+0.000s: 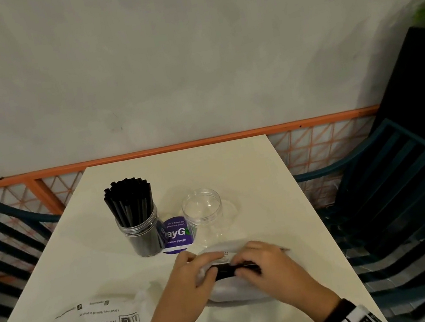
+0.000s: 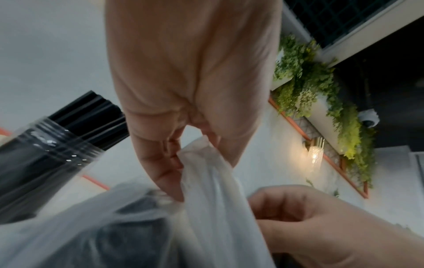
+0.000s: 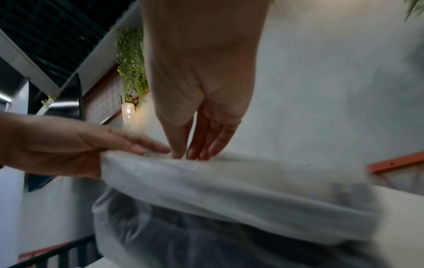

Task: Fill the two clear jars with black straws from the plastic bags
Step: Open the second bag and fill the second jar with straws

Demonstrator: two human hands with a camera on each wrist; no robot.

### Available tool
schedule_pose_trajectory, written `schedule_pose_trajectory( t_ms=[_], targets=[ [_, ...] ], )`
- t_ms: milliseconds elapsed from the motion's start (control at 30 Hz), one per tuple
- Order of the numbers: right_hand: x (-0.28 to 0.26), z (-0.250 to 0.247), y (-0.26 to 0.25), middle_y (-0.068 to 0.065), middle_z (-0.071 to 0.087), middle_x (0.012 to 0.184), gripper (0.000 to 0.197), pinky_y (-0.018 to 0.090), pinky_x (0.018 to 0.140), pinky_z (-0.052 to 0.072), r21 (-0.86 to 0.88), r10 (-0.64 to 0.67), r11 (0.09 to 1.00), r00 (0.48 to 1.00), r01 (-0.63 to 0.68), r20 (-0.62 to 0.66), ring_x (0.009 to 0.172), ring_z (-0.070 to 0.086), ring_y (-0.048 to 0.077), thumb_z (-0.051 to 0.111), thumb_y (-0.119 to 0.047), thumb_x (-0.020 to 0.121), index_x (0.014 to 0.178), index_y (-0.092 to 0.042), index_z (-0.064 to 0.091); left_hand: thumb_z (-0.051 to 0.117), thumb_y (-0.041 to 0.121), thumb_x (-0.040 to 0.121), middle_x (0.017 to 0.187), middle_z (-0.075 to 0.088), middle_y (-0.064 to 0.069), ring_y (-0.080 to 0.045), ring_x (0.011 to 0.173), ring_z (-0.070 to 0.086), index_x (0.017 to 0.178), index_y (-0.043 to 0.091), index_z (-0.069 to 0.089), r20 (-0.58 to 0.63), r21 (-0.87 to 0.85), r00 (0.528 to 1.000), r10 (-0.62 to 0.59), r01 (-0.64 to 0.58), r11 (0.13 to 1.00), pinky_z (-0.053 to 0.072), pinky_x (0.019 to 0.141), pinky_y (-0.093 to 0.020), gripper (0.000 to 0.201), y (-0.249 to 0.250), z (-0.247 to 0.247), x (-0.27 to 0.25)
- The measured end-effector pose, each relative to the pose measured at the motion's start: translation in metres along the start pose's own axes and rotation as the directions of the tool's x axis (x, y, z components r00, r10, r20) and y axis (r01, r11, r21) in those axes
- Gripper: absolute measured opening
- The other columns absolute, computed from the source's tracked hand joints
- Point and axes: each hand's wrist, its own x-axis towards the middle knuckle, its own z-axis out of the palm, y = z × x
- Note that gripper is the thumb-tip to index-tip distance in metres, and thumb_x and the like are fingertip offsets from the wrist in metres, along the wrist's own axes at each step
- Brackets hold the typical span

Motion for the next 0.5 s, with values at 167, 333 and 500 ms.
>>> schedule_pose_trajectory(
  t_ms=[167, 333, 500],
  targets=[
    [0.009, -0.003, -0.01, 0.001, 0.06, 0.117, 0.043, 0.018, 0.088, 0.042, 0.083, -0.03, 0.996, 0.984, 0.015, 0.176, 0.103, 0.054, 0.011, 0.058, -0.027, 0.078, 0.12, -0.02, 0.055, 0.063, 0.02, 0.083, 0.098, 0.051, 0.007, 0.001, 0.094, 0.051, 0.092, 0.057, 0.062, -0.038, -0.114, 0.995, 0.097, -0.101, 0.988, 0.042, 0.085, -0.012, 0.038, 0.021, -0.002, 0.001],
    [0.008, -0.016, -0.006, 0.01, 0.064, 0.113, 0.034, 0.028, 0.088, 0.048, 0.093, -0.012, 0.996, 0.957, -0.016, 0.291, 0.101, 0.058, 0.017, 0.05, -0.014, 0.083, 0.117, -0.011, 0.056, 0.063, 0.029, 0.081, 0.104, 0.049, 0.015, -0.005, 0.101, 0.056, 0.095, 0.047, 0.066, -0.017, -0.183, 0.983, 0.18, -0.18, 0.966, 0.049, 0.09, -0.024, 0.023, 0.048, 0.003, 0.0],
    [0.0, -0.02, -0.005, -0.008, 0.063, 0.095, 0.019, 0.018, 0.082, 0.05, 0.203, 0.051, 0.974, 0.967, -0.104, 0.251, 0.092, 0.058, -0.001, 0.055, -0.025, 0.083, 0.101, -0.022, 0.061, 0.06, 0.021, 0.086, 0.114, 0.064, 0.013, 0.001, 0.107, 0.059, 0.107, 0.031, 0.066, -0.012, -0.329, 0.966, 0.26, -0.249, 0.911, 0.048, 0.093, -0.02, 0.024, 0.063, 0.004, -0.002]
  ],
)
